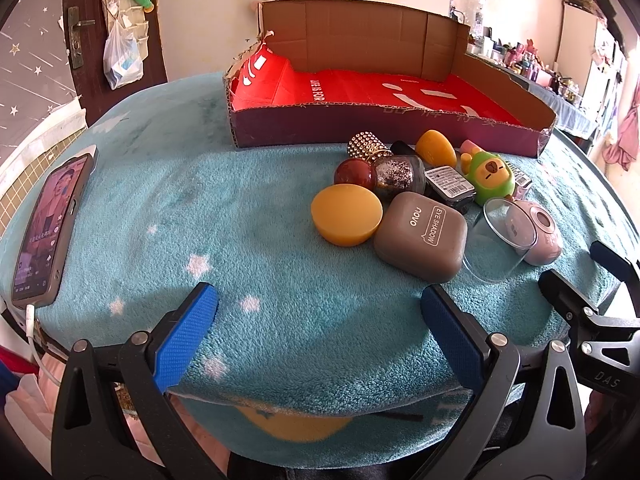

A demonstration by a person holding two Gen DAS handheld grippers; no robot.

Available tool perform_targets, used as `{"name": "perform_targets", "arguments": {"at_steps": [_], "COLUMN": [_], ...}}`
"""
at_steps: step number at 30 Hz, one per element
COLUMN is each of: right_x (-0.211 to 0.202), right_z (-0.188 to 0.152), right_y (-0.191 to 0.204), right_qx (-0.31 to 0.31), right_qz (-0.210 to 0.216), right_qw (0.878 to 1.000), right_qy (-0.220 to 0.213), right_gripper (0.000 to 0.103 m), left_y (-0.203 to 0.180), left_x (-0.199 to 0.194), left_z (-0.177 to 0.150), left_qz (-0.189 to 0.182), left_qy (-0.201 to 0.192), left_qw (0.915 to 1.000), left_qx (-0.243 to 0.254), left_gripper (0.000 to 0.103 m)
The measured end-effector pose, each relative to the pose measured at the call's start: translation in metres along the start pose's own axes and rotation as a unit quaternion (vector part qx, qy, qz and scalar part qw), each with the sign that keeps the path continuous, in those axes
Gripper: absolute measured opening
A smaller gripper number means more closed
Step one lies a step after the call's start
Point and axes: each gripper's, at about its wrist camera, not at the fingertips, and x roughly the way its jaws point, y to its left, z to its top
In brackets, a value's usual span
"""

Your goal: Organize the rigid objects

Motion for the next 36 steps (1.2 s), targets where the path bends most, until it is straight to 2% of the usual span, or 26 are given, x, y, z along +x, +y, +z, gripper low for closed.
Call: {"name": "perform_targets", "arguments": {"at_steps": [9, 12, 13, 20, 30, 36], "right_x": [0.005, 0.008, 0.009, 0.012, 0.017, 0.017], "right_z": [0.005, 0.008, 0.009, 0.018, 0.028, 0.030], "right_y": [0.005, 0.007, 0.007, 0.016, 0.018, 0.024], "right_qx": [-0.008, -0.013, -0.016, -0.022, -0.015, -0.033], "right_qz": [0.019, 0.021, 0.022, 0.042, 0.072, 0.077], "right_qw": [1.000, 1.000, 1.000, 0.998, 0.997, 0.996], "right_qy": [-0.005, -0.006, -0.006, -0.028, -0.017, -0.024], "right_gripper": [0.102, 0.101, 0.101, 0.095, 0.084, 0.081], "left_y": [0.003, 0.005, 0.006, 0.011, 0.022, 0.021], "left_x": [0.006, 0.007, 0.007, 0.015, 0.025, 0.027], "left_z": [0.008, 0.010, 0.011, 0.022, 0.038, 0.046], "left_qz": [-0.007, -0.011, -0.011, -0.010, -0.029, -0.039], "left_qy": [0.002, 0.002, 0.001, 0.001, -0.004, -0.021], "left_qw": [0.9999, 0.9998, 0.9998, 0.9997, 0.9993, 0.9979], "left_qx": [0.012, 0.015, 0.016, 0.023, 0.022, 0.047], "left_gripper": [0.100, 0.096, 0.092, 0.081, 0.074, 0.072]}}
